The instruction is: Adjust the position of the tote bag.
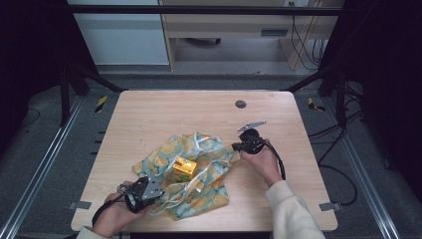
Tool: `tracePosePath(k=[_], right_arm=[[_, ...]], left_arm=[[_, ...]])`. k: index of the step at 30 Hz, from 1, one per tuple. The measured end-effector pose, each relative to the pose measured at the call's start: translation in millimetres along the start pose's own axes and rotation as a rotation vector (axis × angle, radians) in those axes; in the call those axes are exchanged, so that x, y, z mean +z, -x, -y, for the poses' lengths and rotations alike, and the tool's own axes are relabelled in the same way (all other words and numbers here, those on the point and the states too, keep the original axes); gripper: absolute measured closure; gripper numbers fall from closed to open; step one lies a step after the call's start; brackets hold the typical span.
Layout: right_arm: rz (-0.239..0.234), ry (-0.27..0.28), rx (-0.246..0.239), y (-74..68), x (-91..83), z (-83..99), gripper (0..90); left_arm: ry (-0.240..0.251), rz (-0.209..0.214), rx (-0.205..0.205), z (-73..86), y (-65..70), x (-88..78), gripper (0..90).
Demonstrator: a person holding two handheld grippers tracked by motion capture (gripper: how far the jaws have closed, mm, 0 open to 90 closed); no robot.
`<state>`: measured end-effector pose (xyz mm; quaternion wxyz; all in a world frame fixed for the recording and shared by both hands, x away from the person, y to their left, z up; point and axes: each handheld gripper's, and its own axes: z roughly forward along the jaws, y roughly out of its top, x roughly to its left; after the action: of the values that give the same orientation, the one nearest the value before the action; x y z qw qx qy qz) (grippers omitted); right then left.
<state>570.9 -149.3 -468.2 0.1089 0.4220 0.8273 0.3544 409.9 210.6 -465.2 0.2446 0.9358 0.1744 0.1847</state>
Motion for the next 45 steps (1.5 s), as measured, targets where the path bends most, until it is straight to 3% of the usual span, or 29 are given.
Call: tracePosePath(k=[8,18,27,30,33,35,39,43,45], right_arm=[[0.030,-0.023,0.020,5.3,0.6,2.7,90.0],[0.037,-0.054,0.005,5.7,4.5,7.3,90.0],[0.032,-0.041,0.007,3.5,2.1,11.7,88.9],[0.052,-0.010,-0.021,-1.2,-4.7,9.1,69.4],[0.058,0.028,-0.044,-9.7,-16.1,5.4,51.5],[0.060,0.057,-0.066,-16.5,-25.2,3.0,45.8],[0.052,0.113,-0.100,-32.3,-42.7,-3.1,37.6],[0.043,0.144,-0.137,-52.1,-55.2,-4.2,31.3],[0.023,0.160,-0.151,-62.1,-59.6,-1.8,32.9]], left_arm=[[-0.001,-0.009,0.002,3.2,0.9,-1.8,90.0],[-0.007,-0.005,0.003,6.5,3.2,1.2,90.0],[0.012,-0.009,0.000,7.2,2.9,-1.1,88.3],[0.077,-0.026,0.004,4.9,3.7,-7.0,77.1],[0.156,-0.052,-0.019,-0.5,5.9,-14.0,65.8],[0.190,-0.064,-0.037,-3.3,6.1,-18.4,60.1],[0.250,-0.087,-0.065,-7.7,4.2,-29.1,57.3],[0.297,-0.179,-0.139,-12.2,-5.6,-38.4,54.4],[0.275,-0.228,-0.193,-14.9,-16.1,-36.0,54.0]])
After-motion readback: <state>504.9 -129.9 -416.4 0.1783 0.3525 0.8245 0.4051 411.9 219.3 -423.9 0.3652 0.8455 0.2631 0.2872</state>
